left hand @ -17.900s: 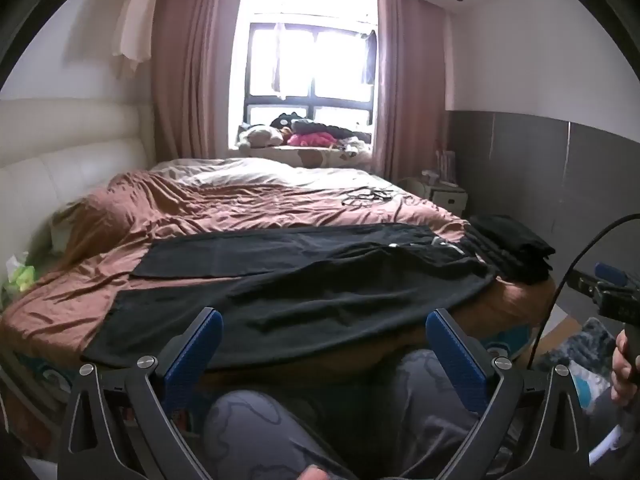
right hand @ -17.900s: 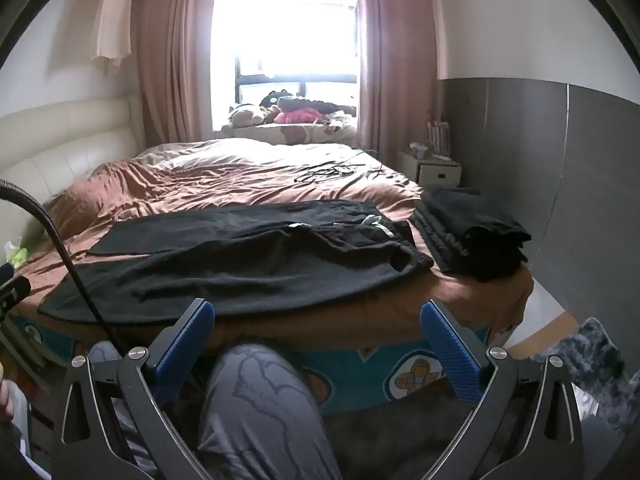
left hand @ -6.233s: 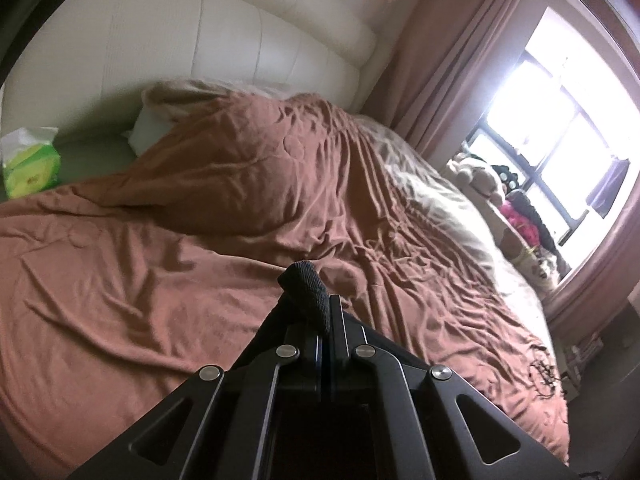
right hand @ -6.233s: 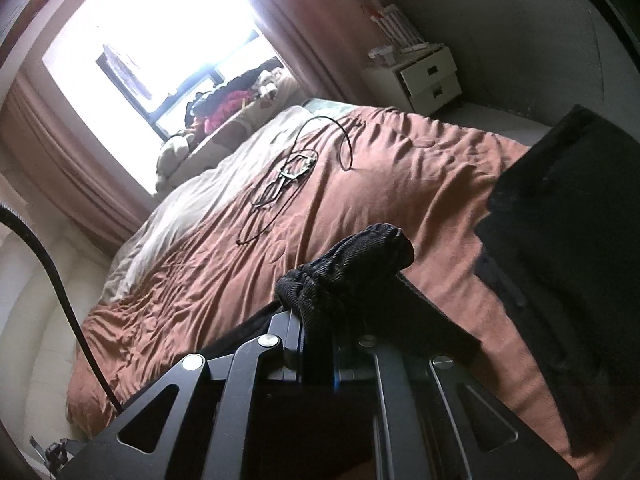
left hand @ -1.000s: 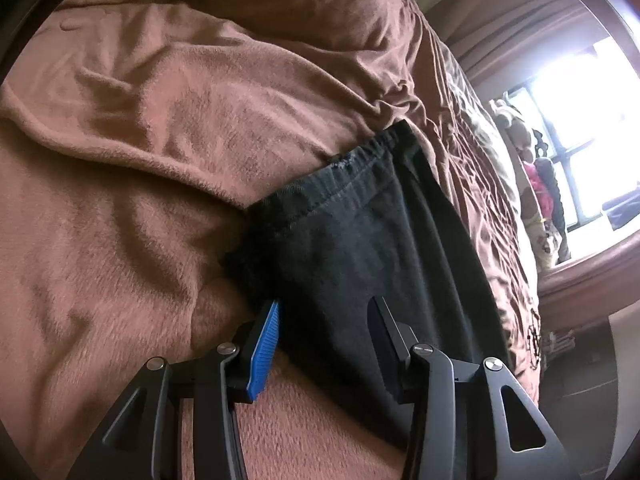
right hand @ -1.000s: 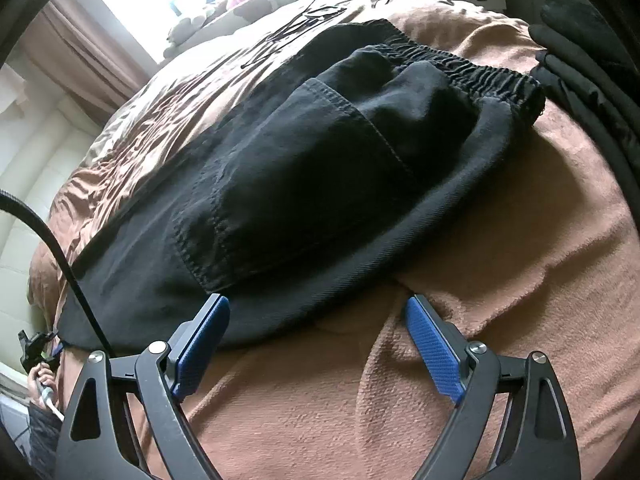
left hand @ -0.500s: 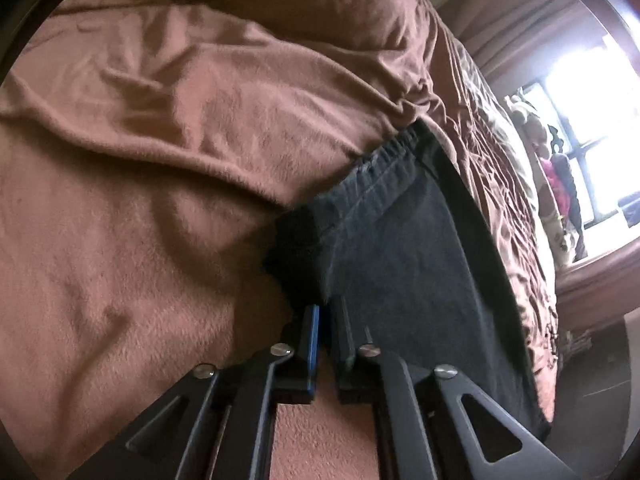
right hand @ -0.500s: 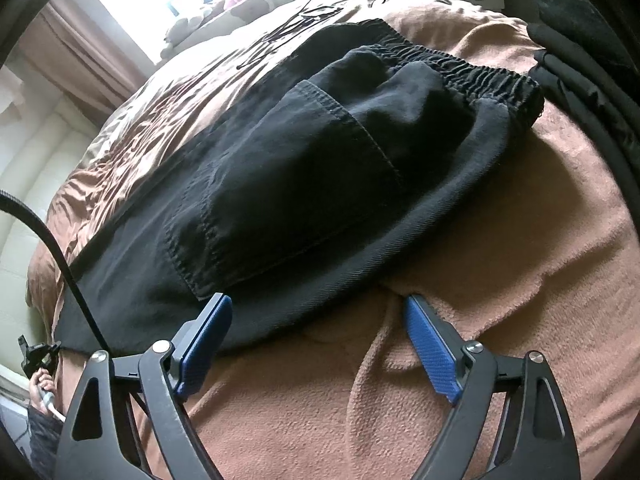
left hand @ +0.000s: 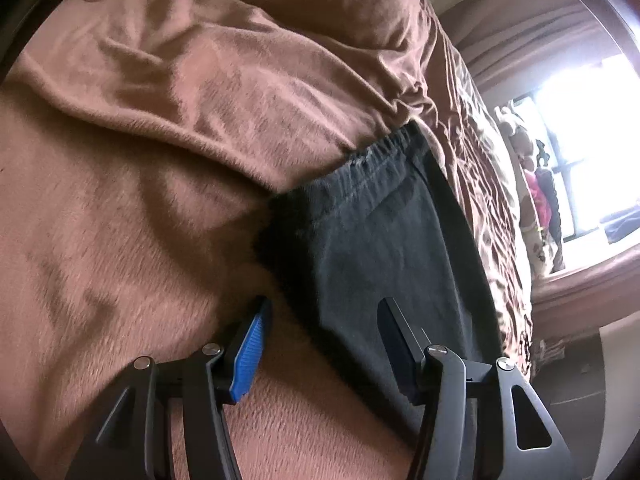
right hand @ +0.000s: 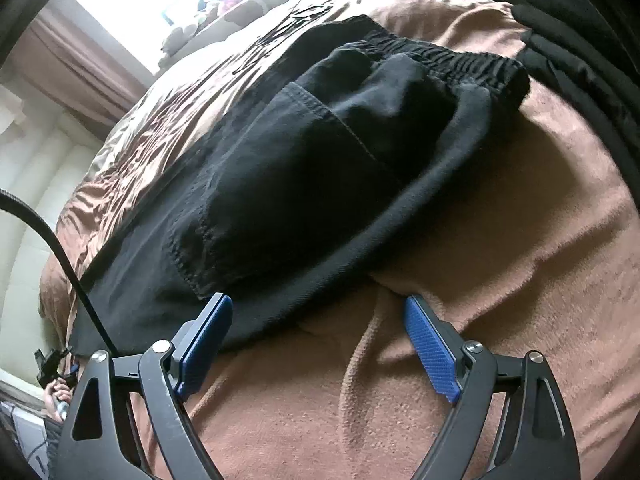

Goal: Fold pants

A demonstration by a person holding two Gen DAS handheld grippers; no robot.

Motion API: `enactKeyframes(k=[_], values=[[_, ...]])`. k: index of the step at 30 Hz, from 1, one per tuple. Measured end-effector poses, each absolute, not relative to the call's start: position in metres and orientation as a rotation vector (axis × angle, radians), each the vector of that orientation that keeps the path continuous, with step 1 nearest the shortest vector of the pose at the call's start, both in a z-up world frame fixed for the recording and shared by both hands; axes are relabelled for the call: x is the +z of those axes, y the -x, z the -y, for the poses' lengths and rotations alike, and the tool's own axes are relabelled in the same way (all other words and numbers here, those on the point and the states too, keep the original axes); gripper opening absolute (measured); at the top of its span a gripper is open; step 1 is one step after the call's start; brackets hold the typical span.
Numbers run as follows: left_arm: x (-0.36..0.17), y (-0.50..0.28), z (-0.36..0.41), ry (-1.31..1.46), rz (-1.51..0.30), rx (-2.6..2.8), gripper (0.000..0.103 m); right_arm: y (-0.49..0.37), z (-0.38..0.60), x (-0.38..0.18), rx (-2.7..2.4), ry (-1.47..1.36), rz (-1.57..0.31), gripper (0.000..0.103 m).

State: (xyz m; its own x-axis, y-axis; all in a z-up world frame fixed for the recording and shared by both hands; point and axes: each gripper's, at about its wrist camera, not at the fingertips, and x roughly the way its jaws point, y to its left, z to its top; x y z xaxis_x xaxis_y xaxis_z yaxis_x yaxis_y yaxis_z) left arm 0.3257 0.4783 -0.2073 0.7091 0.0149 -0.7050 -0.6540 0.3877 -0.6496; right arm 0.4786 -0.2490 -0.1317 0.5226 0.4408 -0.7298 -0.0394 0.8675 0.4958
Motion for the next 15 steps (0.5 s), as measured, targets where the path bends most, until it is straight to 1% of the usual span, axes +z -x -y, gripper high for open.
enactKeyframes(k=[5,6,7,8,9,10,15], values=[[-0.209,-0.333,-0.489,1.131,-0.635,0.456,0.057,-0.477,0.253,-0.133,0.296,-0.476,-0.976,0.087],[-0.208,-0.333,-0.489,1.132,-0.630,0.455,0.056,-0.476,0.252,-0.132,0.295,-0.474,-0.975,0.087],[-0.206,-0.333,-0.489,1.132,-0.624,0.451,0.046,-0.477,0.252,-0.132,0.294,-0.468,-0.975,0.087],[-0.205,-0.332,-0.489,1.136,-0.620,0.439,0.032,-0.477,0.251,-0.132,0.293,-0.464,-0.975,0.087],[-0.204,-0.330,-0.488,1.145,-0.613,0.419,0.028,-0.476,0.250,-0.132,0.294,-0.461,-0.974,0.087],[-0.203,-0.328,-0.489,1.155,-0.599,0.404,0.026,-0.477,0.250,-0.131,0.294,-0.461,-0.973,0.087],[-0.198,-0.324,-0.488,1.170,-0.602,0.368,0.026,-0.476,0.249,-0.131,0.293,-0.470,-0.975,0.087]])
